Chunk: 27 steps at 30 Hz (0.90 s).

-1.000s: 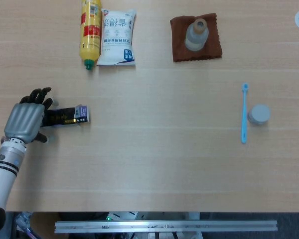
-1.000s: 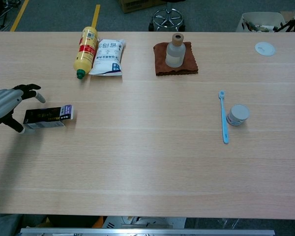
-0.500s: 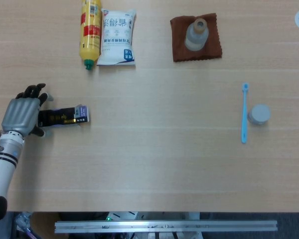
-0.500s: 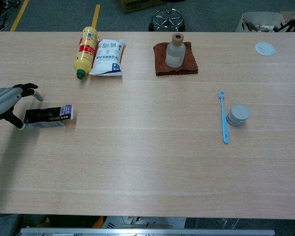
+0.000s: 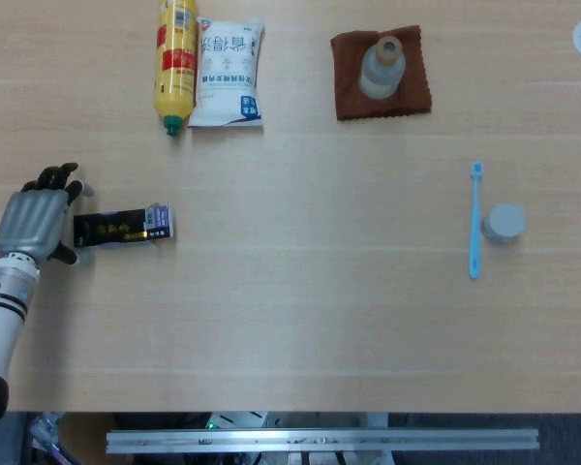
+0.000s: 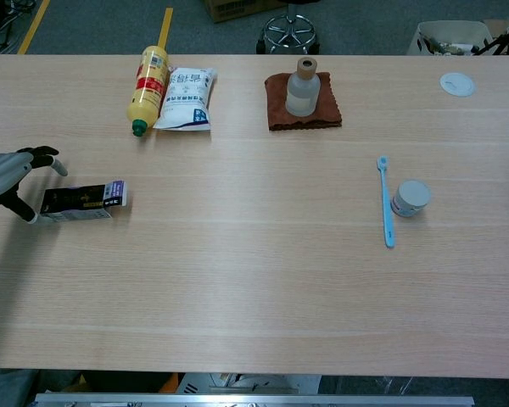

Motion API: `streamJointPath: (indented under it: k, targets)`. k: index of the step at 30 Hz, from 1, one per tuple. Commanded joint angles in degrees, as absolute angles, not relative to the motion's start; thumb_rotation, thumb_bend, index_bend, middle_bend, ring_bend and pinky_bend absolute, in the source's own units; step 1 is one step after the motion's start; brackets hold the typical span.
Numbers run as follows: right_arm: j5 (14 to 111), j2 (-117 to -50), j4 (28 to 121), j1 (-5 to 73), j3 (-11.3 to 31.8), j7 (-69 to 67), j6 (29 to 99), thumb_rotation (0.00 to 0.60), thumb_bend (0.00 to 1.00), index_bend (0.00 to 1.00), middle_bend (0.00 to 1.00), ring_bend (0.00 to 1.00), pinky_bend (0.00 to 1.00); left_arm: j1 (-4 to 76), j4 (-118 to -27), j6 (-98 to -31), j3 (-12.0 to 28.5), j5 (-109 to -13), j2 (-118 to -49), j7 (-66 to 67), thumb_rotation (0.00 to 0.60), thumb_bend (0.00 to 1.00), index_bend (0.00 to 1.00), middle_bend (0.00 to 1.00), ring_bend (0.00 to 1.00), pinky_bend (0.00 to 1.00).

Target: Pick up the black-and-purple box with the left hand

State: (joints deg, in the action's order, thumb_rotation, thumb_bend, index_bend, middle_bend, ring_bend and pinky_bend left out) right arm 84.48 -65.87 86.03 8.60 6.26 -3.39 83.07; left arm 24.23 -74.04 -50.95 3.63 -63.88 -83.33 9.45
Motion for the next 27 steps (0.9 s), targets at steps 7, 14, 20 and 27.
streamJointPath:
  k: [7, 14, 20, 27]
  targets:
    - [84.22, -66.23, 85.6, 8.57, 6.17, -3.72, 82.8, 0.6, 0.31, 0.3, 0.3, 0.31, 0.4, 24.59, -73.04, -50.99, 3.65, -64.58, -83.91, 8.5, 0.6, 0.07, 0.26, 0.07, 0.06, 0.19]
    - [84.35, -66.46, 85.36, 8.62, 6.05, -3.93, 82.65, 0.6, 0.31, 0.3, 0.3, 0.31, 0.4, 25.17, -72.66, -51.04, 3.98, -64.51, -84.33, 8.89, 0.6, 0.07, 0.26, 0.07, 0.06, 0.19]
    - [84.25, -66.62, 85.11, 8.56, 6.01, -4.17, 82.58, 0.6, 0.31, 0.3, 0.3, 0.31, 0.4, 25.63, -71.81, -50.93, 4.44, -63.68, -84.67, 9.56, 0.6, 0.07, 0.27, 0.07, 0.06, 0.19]
    - [84.23, -66.59, 85.08, 8.41, 6.01, -4.29, 82.76, 0.6, 0.31, 0.3, 0.3, 0.31, 0.4, 25.55, -70.96, -50.65, 4.4, -62.71, -84.78, 9.78, 0.6, 0.07, 0.27, 0.07, 0.06, 0.19]
